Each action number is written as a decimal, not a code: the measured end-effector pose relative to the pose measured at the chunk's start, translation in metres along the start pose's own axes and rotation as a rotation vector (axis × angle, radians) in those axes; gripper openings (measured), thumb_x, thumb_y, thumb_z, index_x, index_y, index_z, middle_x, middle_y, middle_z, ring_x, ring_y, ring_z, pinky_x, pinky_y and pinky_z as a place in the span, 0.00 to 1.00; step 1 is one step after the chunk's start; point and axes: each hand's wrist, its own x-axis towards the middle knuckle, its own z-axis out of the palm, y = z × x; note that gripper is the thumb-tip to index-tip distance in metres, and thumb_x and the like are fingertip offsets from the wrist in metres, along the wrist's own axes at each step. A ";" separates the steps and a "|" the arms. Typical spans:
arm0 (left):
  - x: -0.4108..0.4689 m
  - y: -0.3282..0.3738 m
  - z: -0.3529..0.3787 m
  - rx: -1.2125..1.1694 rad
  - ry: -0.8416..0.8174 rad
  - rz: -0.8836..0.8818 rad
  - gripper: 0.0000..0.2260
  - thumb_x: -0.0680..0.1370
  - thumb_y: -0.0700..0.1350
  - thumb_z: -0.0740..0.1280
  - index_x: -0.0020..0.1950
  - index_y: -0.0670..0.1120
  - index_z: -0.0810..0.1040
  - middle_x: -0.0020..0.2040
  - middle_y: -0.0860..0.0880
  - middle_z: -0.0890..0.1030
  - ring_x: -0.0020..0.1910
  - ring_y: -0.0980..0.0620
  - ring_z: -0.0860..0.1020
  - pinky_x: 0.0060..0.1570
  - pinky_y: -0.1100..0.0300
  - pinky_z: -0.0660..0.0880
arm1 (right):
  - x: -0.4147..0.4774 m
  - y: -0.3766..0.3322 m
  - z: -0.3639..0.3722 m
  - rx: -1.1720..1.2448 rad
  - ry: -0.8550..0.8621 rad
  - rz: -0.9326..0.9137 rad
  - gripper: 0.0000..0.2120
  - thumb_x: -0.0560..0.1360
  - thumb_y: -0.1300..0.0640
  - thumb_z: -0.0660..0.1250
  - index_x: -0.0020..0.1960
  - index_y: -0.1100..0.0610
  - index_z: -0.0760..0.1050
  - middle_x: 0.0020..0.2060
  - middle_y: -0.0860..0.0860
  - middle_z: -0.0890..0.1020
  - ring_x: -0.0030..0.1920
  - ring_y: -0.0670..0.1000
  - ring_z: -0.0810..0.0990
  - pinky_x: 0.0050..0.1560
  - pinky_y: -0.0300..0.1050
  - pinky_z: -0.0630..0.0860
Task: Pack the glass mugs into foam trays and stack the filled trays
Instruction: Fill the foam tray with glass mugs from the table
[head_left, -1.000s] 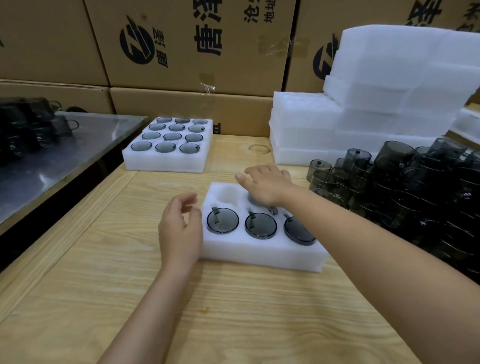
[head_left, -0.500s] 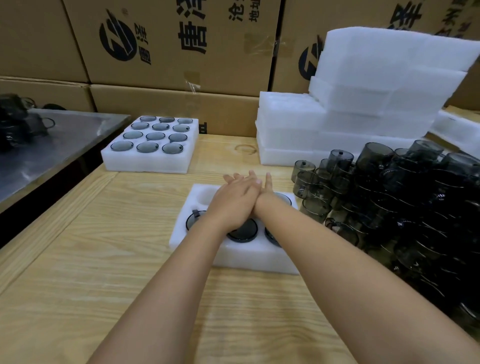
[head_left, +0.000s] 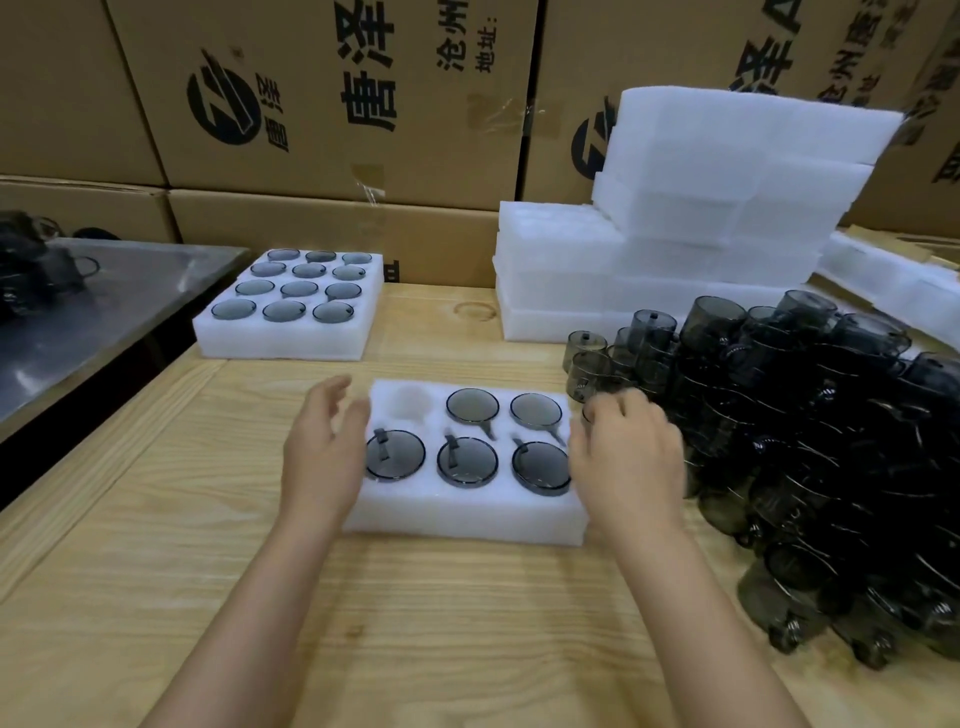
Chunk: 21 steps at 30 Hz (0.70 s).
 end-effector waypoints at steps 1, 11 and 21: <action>0.002 -0.006 -0.005 -0.126 -0.038 -0.121 0.12 0.80 0.47 0.63 0.63 0.52 0.73 0.61 0.53 0.74 0.65 0.51 0.72 0.61 0.57 0.66 | -0.007 0.010 -0.003 -0.100 -0.075 0.027 0.13 0.77 0.50 0.60 0.55 0.57 0.75 0.54 0.54 0.75 0.54 0.58 0.71 0.50 0.50 0.64; -0.001 -0.030 -0.010 -0.406 -0.240 -0.219 0.15 0.78 0.34 0.61 0.64 0.45 0.74 0.63 0.43 0.77 0.59 0.48 0.78 0.58 0.56 0.74 | -0.012 0.048 -0.010 -0.254 -0.414 -0.083 0.05 0.77 0.56 0.62 0.49 0.53 0.76 0.55 0.49 0.72 0.56 0.51 0.66 0.51 0.39 0.66; -0.001 -0.034 -0.009 -0.453 -0.185 -0.194 0.11 0.78 0.35 0.63 0.58 0.46 0.77 0.56 0.47 0.80 0.53 0.51 0.78 0.52 0.60 0.73 | -0.006 0.031 -0.038 0.322 -0.183 -0.064 0.14 0.70 0.56 0.72 0.28 0.53 0.72 0.60 0.45 0.77 0.58 0.45 0.75 0.63 0.48 0.67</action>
